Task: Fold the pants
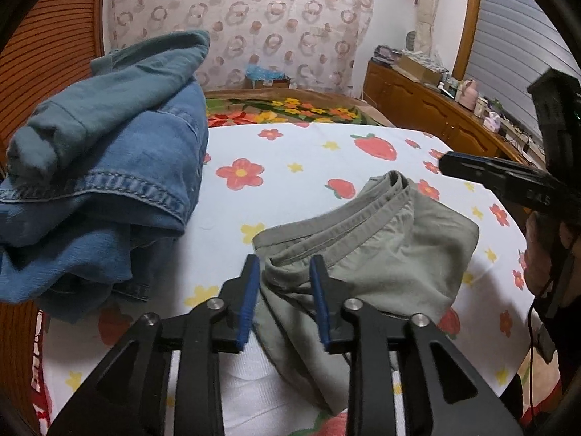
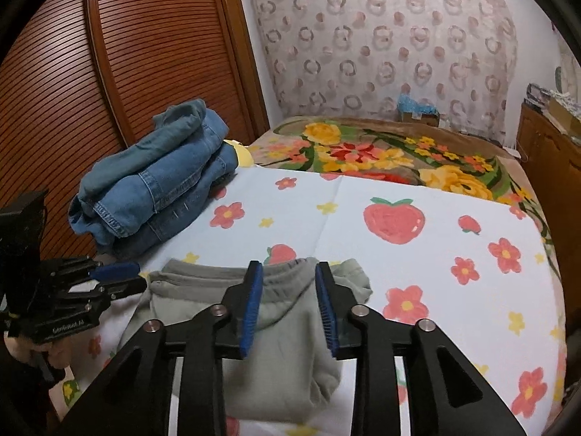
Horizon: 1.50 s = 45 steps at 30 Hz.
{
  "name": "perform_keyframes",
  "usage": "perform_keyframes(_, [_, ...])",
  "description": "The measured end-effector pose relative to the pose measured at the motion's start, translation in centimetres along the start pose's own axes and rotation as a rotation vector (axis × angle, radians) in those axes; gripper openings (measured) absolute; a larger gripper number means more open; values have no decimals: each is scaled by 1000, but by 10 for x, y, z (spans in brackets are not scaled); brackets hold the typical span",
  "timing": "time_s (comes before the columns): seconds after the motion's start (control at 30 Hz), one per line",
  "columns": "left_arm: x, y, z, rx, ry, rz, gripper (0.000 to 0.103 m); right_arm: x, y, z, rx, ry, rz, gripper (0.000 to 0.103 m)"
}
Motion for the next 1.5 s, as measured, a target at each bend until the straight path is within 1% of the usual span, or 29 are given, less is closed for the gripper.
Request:
perform_keyframes(0.03, [0,0,-1,2,-2,1,42,1,1,-2,5,8,-12,33])
perform_keyframes(0.1, [1,1,-5,13,0,6,52,1,9,-5,-9,-4,-17,33])
perform_keyframes(0.3, [5,17,-21,35,10,16,52,-1,45,-6,-93,-2,-65,34])
perform_keyframes(0.4, [12,34,-23,13,32,40,52,1,59,-3,-122,-3,-65,35])
perform_keyframes(0.57, [20,53,-22,-20,38,70,50,6,65,2,-160,-17,-51,35])
perform_keyframes(0.7, [18,60,-15,-46,15,83,42,7,63,4,-169,-40,-47,35])
perform_keyframes(0.77, [16,62,-12,-54,15,79,38,5,61,5,-167,-49,-56,35])
perform_keyframes(0.83, [16,63,-11,-59,25,79,32,5,60,4,-155,-58,-54,35])
perform_keyframes(0.93, [16,67,-10,-65,28,81,31,0,59,2,-138,-84,-54,35])
perform_keyframes(1.03, [17,69,-7,-66,37,81,29,-3,64,6,-157,-90,-61,35])
perform_keyframes(1.07, [17,68,-7,-64,40,83,26,-4,66,8,-168,-85,-67,35])
perform_keyframes(1.1, [18,68,-7,-66,51,82,15,-4,66,10,-175,-76,-76,35])
perform_keyframes(1.13, [19,68,-7,-69,67,78,8,-4,66,11,-178,-70,-82,32])
perform_keyframes(1.17, [20,68,-7,-67,69,80,6,-4,65,12,-176,-73,-83,22])
perform_keyframes(1.2, [21,67,-8,-62,64,87,3,-5,64,12,-172,-76,-83,13])
perform_keyframes(1.27, [20,67,-11,-52,61,91,2,-4,59,9,-151,-72,-89,10])
perform_keyframes(1.4, [10,60,-23,-10,43,64,2,7,46,-1,-77,16,-76,8])
perform_keyframes(1.47, [5,58,-26,-4,34,59,2,8,46,0,-78,14,-64,8])
perform_keyframes(1.5, [2,57,-26,-3,32,56,2,8,47,2,-85,28,-72,8])
Point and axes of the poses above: each gripper's, at about its wrist camera, not at the fingertips, and z roughly the way its jaws point, x to its right, y to its underside, the point moved 10 cm from there along z, roughly the way its jaws point, and after that the axes turned 4 degrees about -z, right-handed, at the moved point
